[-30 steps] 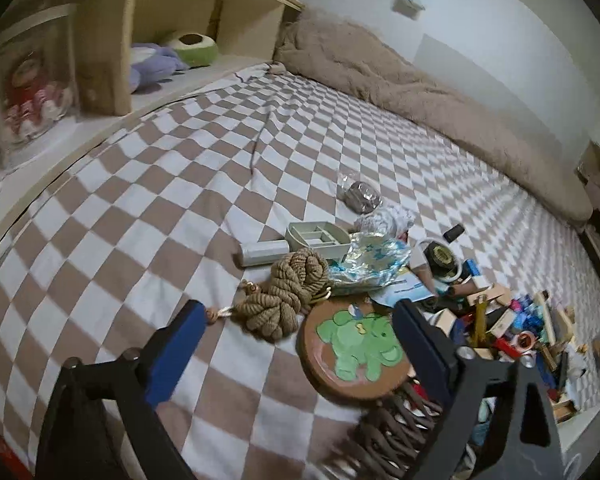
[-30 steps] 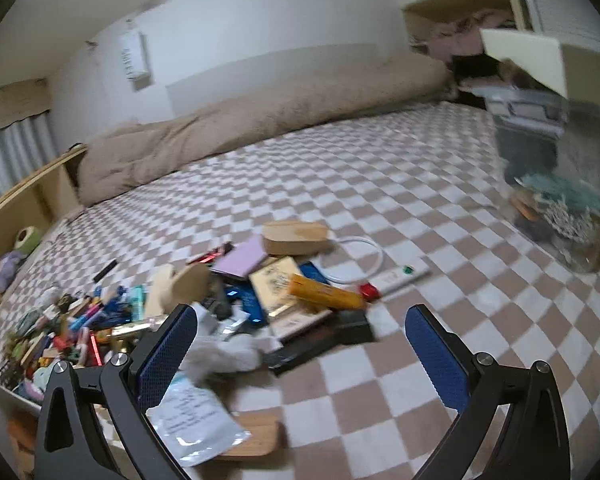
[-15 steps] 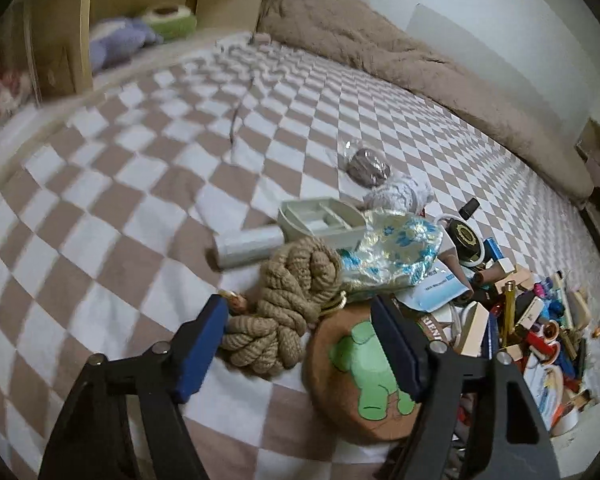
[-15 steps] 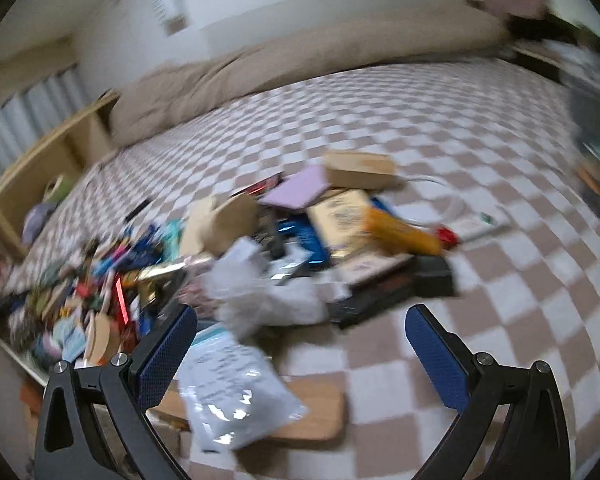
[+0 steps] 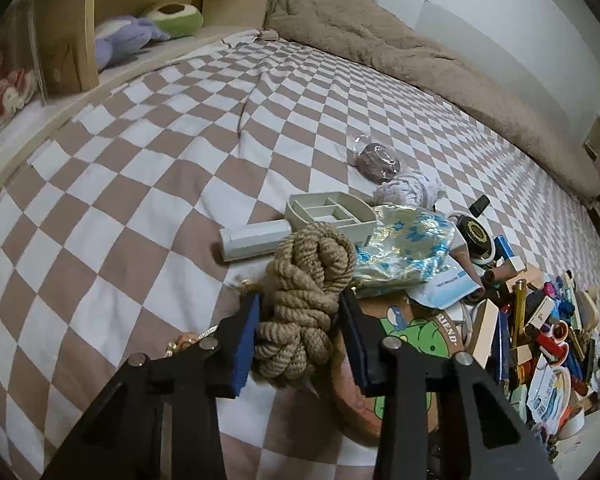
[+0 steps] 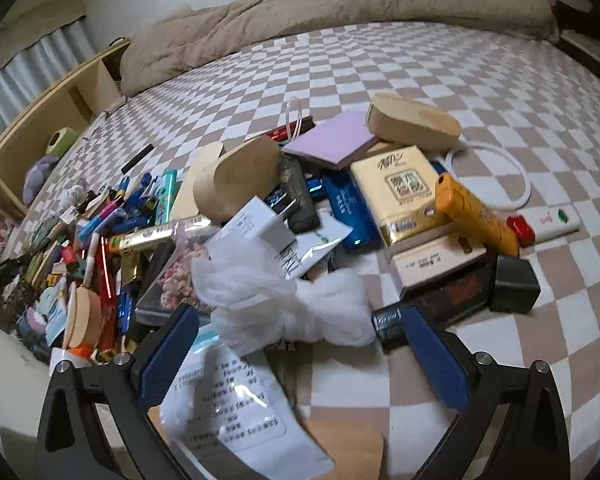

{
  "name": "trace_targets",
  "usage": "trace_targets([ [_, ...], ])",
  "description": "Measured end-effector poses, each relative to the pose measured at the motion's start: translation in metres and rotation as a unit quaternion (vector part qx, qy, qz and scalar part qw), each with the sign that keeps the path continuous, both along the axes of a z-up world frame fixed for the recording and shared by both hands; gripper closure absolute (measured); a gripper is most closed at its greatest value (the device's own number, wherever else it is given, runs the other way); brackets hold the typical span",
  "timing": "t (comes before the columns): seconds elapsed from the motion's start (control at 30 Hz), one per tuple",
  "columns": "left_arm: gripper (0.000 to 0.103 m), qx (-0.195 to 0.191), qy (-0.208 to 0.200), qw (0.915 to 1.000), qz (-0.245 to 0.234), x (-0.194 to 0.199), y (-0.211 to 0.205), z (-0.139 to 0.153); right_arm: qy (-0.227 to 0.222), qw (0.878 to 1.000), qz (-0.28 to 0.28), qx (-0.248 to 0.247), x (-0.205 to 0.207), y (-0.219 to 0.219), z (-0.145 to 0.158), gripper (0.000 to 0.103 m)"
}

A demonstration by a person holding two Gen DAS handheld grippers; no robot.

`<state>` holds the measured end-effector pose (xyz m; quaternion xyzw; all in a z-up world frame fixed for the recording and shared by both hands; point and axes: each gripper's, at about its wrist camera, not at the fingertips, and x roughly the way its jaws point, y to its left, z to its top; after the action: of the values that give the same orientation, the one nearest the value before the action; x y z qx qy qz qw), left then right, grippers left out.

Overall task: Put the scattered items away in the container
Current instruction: 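Grasp the beige rope knot with the left gripper while the right gripper grasps the white plastic bag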

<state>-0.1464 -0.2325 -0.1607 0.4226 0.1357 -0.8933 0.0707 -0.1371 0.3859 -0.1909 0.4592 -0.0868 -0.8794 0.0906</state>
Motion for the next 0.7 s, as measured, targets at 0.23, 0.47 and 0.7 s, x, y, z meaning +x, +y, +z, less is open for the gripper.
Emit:
trace_targets([
  [0.23, 0.069, 0.006, 0.012, 0.9999, 0.008, 0.015, 0.002, 0.011, 0.026, 0.999, 0.004, 0.039, 0.007, -0.01, 0.001, 0.032],
  [0.47, 0.069, 0.004, 0.024, 0.9997, 0.01, 0.035, 0.009, 0.023, 0.039, 0.999, -0.021, 0.009, 0.02, 0.003, 0.012, 0.032],
  [0.7, 0.069, 0.015, 0.063, 0.9979, 0.0, 0.055, 0.026, 0.061, 0.085, 0.994, -0.055, -0.049, 0.044, 0.021, 0.048, 0.032],
])
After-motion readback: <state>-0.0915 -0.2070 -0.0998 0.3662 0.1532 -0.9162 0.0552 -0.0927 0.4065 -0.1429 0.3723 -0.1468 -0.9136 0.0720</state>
